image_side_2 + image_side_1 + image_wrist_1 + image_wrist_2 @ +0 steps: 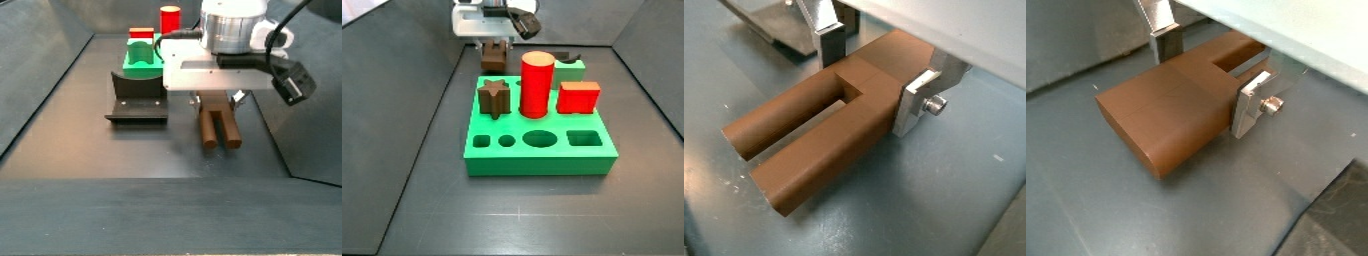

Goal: Pick up the square-circle object. Move up. Rotate the square-circle object. Place the square-circle object on the fixture. Regrasp the square-circle object. Move to above the board. Insert the square-circle object.
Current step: Rotate the square-circle object.

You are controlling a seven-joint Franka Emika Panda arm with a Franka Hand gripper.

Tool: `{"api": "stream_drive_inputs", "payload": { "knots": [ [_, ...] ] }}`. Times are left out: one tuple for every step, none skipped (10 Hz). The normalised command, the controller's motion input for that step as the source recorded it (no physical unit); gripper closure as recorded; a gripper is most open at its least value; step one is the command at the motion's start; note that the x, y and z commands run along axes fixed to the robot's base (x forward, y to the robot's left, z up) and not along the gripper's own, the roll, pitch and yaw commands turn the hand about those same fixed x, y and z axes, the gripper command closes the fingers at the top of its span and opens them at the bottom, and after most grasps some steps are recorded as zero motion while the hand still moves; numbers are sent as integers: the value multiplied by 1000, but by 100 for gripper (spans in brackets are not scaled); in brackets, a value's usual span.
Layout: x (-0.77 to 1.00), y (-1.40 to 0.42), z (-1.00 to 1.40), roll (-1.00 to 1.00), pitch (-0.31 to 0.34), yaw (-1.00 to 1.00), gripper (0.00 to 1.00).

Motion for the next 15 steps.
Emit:
{"api": "stream_drive_inputs", "payload": {
  "knots": [
    [36, 20, -366, -168, -91, 3, 100],
    [35, 19, -254, -182, -95, 4, 100],
    [33, 19, -175, -189, -104, 6, 100],
    [0, 0, 0, 0, 0, 0, 0],
    [0, 0, 1000, 0, 0, 0, 0],
    [-6, 0, 1000, 0, 11, 0, 0],
    [-16, 3, 1000, 9, 34, -3, 0],
    [-10, 5, 1000, 24, 67, -10, 0],
    [-11, 6, 1000, 39, 86, -12, 0],
    [-12, 6, 1000, 51, 93, -13, 0],
    [-19, 6, 1000, 84, 97, -10, 0],
    [-25, 2, 1000, 101, 99, -5, 0],
    [-25, 0, 897, 117, 102, -1, 0],
    [-25, -1, 728, 137, 109, 8, 0],
    [0, 0, 0, 0, 0, 1000, 0]
  ]
}}
